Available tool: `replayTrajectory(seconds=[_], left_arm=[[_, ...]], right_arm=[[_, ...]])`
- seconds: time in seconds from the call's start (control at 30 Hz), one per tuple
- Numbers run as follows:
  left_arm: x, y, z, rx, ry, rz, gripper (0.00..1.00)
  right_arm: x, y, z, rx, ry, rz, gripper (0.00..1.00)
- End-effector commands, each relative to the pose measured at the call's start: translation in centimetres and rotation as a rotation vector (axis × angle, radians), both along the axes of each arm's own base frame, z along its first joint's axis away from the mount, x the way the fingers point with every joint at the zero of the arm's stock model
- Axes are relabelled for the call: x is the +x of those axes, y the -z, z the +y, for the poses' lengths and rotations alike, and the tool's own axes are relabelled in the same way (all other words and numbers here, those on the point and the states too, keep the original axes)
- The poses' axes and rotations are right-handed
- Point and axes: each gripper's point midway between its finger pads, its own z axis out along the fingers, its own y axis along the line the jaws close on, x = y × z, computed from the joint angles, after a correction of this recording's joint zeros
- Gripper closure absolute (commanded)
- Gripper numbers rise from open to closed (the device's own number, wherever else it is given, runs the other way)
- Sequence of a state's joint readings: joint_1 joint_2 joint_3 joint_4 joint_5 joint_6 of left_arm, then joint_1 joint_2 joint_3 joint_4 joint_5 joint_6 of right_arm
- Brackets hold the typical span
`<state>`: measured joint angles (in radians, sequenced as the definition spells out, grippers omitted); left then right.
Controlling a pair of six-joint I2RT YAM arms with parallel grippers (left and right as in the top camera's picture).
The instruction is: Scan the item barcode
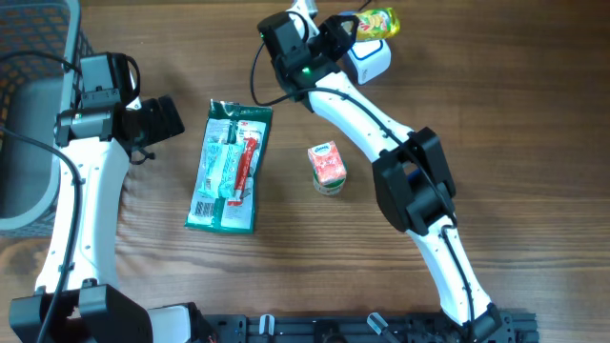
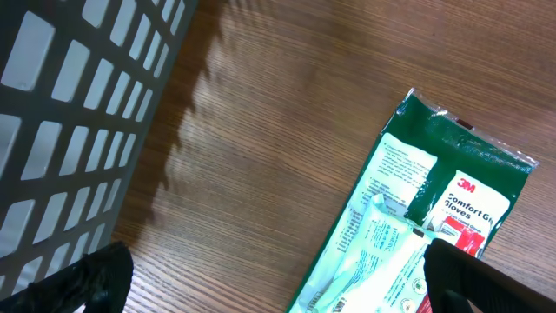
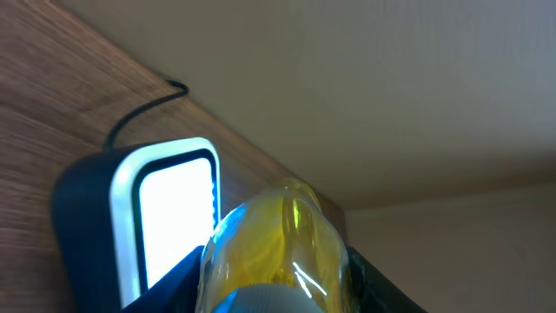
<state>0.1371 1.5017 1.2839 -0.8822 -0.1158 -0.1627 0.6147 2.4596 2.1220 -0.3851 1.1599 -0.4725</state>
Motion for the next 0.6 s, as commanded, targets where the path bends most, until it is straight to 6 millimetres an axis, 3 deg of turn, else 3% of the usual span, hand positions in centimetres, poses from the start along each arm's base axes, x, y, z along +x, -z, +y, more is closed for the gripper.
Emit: replayTrajectory(seconds=[0.0, 0.1, 0.23, 0.4, 0.57], left_arm=[[0.0, 0.1, 0.3, 0.004, -0.016, 0.000, 0.00], [0.0, 0.0, 0.3, 0.004, -0.016, -0.001, 0.00], [0.0, 0.1, 0.3, 0.004, -0.016, 0.000, 0.00], [0.0, 0.1, 0.3, 0.004, -0.016, 0.000, 0.00], [0.0, 0.1, 0.3, 0.004, -0.016, 0.000, 0.00]], right_arm=[[-0.2, -2.1, -0.5, -0.001, 0.048, -0.062, 0.86], [-1.4, -7.4, -1.5, 0.071, 0.082, -0.160, 0.87], [-4.0, -12.8, -2.6, 0.234, 0.049, -0.185, 0.88], [-9.3, -15.2, -6.0, 0.633, 0.011, 0.004, 0.87], [-15.3, -14.1, -13.1, 1.062, 0.228, 0.219, 0.87]])
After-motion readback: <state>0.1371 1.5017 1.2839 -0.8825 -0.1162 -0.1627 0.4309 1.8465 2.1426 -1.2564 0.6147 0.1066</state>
